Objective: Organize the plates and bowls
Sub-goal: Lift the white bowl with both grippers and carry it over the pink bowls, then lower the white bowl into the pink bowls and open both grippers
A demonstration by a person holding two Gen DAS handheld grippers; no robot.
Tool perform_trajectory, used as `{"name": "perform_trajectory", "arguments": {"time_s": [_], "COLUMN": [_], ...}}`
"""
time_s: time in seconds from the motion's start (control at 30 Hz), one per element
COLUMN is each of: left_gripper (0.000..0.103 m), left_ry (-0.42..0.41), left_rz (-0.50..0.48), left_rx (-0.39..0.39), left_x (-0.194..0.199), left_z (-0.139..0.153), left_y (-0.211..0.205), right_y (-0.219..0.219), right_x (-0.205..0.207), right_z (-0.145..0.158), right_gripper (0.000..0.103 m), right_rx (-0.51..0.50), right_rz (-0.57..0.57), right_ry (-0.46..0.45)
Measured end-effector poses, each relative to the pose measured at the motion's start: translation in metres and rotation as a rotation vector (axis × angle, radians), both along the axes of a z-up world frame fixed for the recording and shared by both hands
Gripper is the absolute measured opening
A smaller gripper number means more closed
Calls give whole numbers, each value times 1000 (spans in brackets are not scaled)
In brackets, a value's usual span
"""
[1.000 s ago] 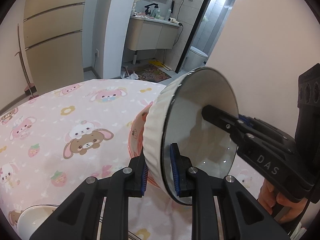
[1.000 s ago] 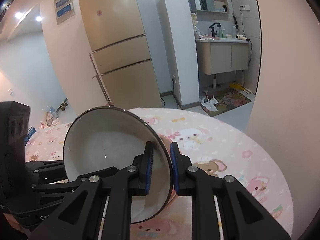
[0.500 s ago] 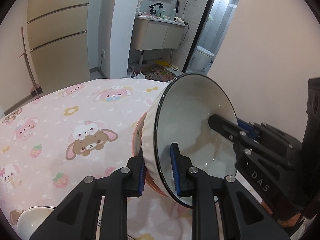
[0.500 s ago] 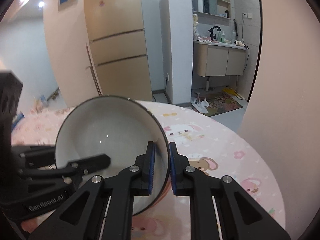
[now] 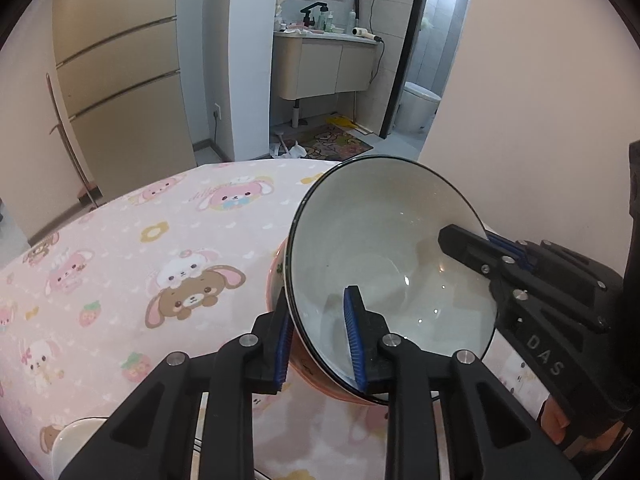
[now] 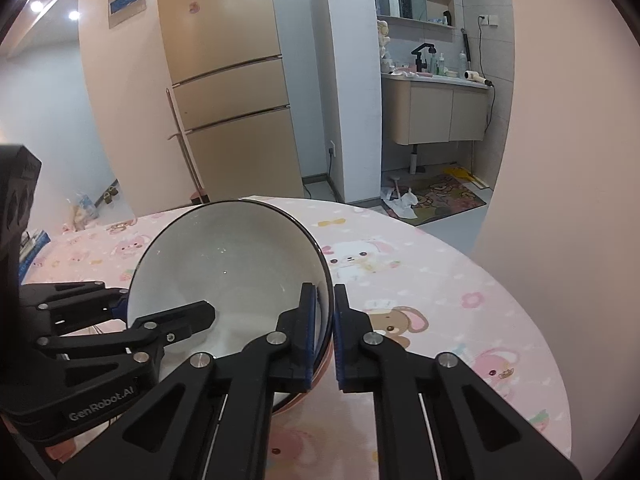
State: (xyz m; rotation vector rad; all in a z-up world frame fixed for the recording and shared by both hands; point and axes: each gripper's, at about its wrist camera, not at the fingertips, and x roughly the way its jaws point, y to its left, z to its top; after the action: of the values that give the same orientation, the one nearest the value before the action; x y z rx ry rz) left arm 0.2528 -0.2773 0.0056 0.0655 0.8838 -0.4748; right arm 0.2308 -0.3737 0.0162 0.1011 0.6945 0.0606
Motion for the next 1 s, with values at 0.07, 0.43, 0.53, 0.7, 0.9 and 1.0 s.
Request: {"name": "perform_trajectory", "arguments": {"time_s": [0.07,0.43,0.53,0.7,0.9,1.0], "left_gripper": [26,27,27,27,10,9], "left_ry": [20,16,18,3,-117,-62], "left_rz": [21,69,69,68,71,78], "left_rx": [-35,-63,-40,43,244,148], "left_x": [3,8,4,4,-2,5], "left_z": [0,5,7,9,14,16], "left_y": [5,12,11,1,-14,4], "right_y": [1,-26,-23,-20,-15,-22], "right_x": [-1,8,8,9,4,5], "right_z": [1,-12,-12,-13,-7,-8], "right_gripper": [6,5,5,4,3,3], "right_rx": [-15,181,173,177,127,177], "right_rz": [-2,12,14,15,15,27], "right_ry": [-3,33,26,25,-2,0]}}
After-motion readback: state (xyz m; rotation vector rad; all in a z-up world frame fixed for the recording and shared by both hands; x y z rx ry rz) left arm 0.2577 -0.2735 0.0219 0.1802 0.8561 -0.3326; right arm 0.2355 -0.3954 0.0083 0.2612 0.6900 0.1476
